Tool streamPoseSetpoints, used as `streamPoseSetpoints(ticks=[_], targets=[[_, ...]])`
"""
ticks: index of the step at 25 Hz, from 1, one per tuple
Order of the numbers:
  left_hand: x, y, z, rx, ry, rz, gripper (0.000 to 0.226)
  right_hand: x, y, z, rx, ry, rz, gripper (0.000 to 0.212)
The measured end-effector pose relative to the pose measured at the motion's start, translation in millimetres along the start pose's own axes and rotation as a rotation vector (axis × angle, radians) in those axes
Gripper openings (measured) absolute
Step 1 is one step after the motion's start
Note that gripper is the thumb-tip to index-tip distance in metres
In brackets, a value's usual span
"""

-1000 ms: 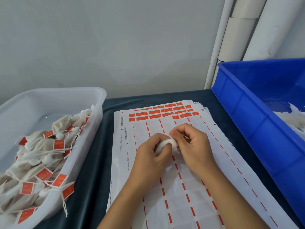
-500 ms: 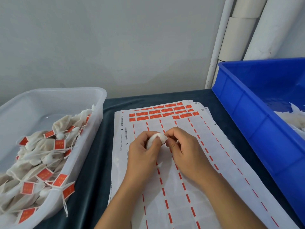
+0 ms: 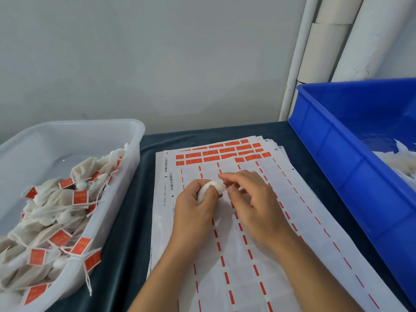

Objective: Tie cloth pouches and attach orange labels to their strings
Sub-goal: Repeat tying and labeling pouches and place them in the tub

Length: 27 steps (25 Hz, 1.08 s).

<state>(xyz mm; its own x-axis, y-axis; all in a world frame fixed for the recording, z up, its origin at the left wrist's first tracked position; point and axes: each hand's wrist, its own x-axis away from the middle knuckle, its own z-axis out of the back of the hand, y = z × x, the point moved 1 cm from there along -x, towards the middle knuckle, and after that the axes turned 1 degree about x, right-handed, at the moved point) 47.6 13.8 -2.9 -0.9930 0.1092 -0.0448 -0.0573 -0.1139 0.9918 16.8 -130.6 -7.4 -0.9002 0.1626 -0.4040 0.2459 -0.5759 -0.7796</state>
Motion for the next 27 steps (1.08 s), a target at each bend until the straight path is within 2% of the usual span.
streamPoseSetpoints(ticks=[2, 6, 9, 13, 16, 19, 24, 27], targets=[[0.3, 0.6, 0.2, -0.023, -0.025, -0.023, 0.009, -0.2, -3.2, 2.9, -0.064, 0.013, -0.013, 0.028], [0.9, 1.5, -0.8, -0.081, -0.103, -0.069, 0.012, -1.3, -1.8, 3.0, -0.007, 0.074, 0.010, 0.016], [-0.1, 3.1, -0.1, -0.076, -0.163, -0.049, 0.019, -3.6, -0.3, 4.1, 0.047, 0.143, 0.034, 0.011], [-0.8, 7.3, 4.6, -0.008, -0.235, 0.019, 0.025, -4.4, -2.5, 3.9, 0.055, 0.172, 0.019, 0.015], [-0.9, 9.0, 6.2, -0.002, -0.218, 0.047, 0.026, -2.1, -8.0, 5.1, -0.004, 0.174, 0.021, 0.013], [-2.1, 7.7, 5.9, 0.023, -0.183, 0.056, 0.028, -0.2, -9.9, 6.2, 0.031, 0.163, 0.102, 0.007], [-2.9, 6.4, 3.9, 0.046, -0.153, 0.077, 0.029, 1.2, -8.3, 5.0, 0.093, 0.106, 0.149, 0.020], [-3.7, 4.9, 4.4, 0.046, -0.144, 0.073, 0.031, 0.5, -5.5, 4.7, 0.192, 0.152, 0.205, 0.022]])
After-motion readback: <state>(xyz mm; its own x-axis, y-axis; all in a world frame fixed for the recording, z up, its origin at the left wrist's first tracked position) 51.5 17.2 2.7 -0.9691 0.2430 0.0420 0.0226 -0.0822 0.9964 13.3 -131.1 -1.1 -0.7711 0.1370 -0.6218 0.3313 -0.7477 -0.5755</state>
